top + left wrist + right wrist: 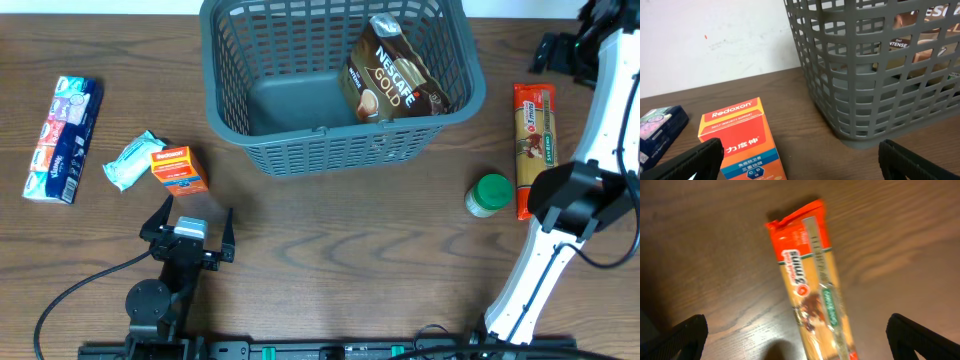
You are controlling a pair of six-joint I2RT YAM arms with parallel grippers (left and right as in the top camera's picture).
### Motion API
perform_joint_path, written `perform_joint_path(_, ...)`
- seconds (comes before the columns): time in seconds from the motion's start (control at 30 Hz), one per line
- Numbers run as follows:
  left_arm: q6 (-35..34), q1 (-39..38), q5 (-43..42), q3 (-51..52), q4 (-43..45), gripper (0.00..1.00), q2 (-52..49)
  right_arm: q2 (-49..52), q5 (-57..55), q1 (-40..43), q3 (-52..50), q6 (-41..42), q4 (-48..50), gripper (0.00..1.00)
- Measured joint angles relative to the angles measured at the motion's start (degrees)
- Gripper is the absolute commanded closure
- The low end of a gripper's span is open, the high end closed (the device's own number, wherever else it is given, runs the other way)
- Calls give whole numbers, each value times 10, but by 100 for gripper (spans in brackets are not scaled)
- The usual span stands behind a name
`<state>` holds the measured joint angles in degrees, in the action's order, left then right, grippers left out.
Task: Pack container
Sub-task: 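Lower the right gripper onto the red spaghetti pack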
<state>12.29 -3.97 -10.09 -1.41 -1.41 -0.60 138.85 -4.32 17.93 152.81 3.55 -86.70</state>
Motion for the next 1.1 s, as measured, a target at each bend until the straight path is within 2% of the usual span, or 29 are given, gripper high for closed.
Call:
perform_joint_path(0.5, 0, 0, 0, 0, 0, 2, 0, 123, 72, 32, 0, -82, -12, 1)
perform_joint_path(1.1, 0, 0, 0, 0, 0, 1, 0, 145, 122, 83, -33, -123, -5, 1)
